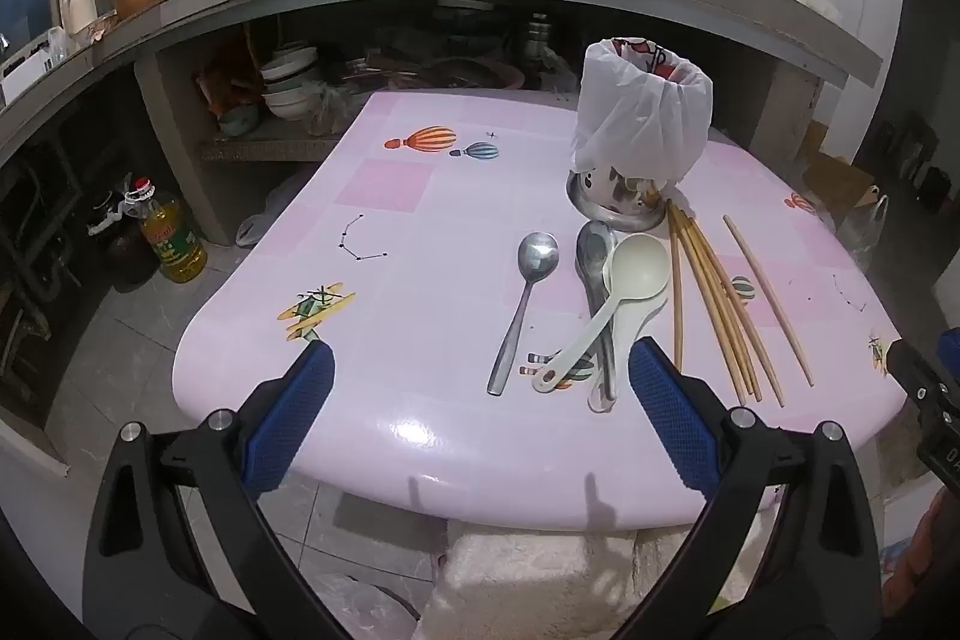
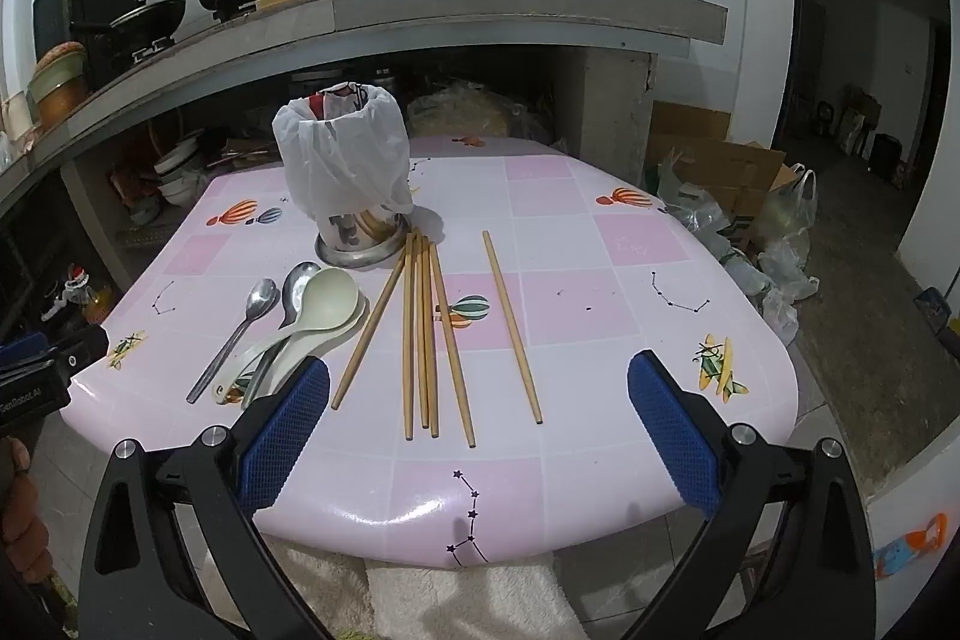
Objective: Organize utensils
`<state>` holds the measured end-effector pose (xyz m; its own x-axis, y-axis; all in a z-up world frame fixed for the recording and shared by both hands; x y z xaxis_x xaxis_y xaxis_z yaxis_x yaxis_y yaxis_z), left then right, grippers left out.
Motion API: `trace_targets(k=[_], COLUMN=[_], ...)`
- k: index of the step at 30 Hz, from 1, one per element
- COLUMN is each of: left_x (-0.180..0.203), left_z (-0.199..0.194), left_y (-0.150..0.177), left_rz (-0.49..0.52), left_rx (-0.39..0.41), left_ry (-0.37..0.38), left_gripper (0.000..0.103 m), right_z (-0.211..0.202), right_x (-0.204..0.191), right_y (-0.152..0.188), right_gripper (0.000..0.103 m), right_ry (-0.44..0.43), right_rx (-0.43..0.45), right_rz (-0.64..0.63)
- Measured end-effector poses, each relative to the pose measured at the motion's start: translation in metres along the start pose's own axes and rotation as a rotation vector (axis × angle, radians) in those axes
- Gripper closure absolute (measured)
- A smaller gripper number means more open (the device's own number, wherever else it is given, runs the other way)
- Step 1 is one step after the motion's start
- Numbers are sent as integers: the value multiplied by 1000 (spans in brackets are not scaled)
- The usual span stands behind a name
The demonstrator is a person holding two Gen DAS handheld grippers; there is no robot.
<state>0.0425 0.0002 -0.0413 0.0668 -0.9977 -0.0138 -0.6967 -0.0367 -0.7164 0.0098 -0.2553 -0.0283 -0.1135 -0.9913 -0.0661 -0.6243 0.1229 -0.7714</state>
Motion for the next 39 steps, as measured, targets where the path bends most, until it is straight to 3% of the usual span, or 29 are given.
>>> trace_targets(k=[39], left_x=[3], left_z=[1], left_y=[1], left_rz=[11], left_rx=[0], left_ry=[-12], left_gripper=[8], right_z=[-1], right_x=[-1], right_y=[1], right_gripper=[6], right_ry=[-2], right_rx=[-7], right_rz=[2])
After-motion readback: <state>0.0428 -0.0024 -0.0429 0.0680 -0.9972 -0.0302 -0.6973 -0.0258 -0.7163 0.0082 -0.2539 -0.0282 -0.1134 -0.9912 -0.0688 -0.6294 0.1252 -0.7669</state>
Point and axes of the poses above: each gripper's, at about its wrist camera, not at the fingertips, and z roughly the way its jaws point, x to its right, y to its underside, the point moved 6 cm from there along z, roughly the way its jaws point, and after that the axes turned 3 degrees about -y, right-handed, at the moved point
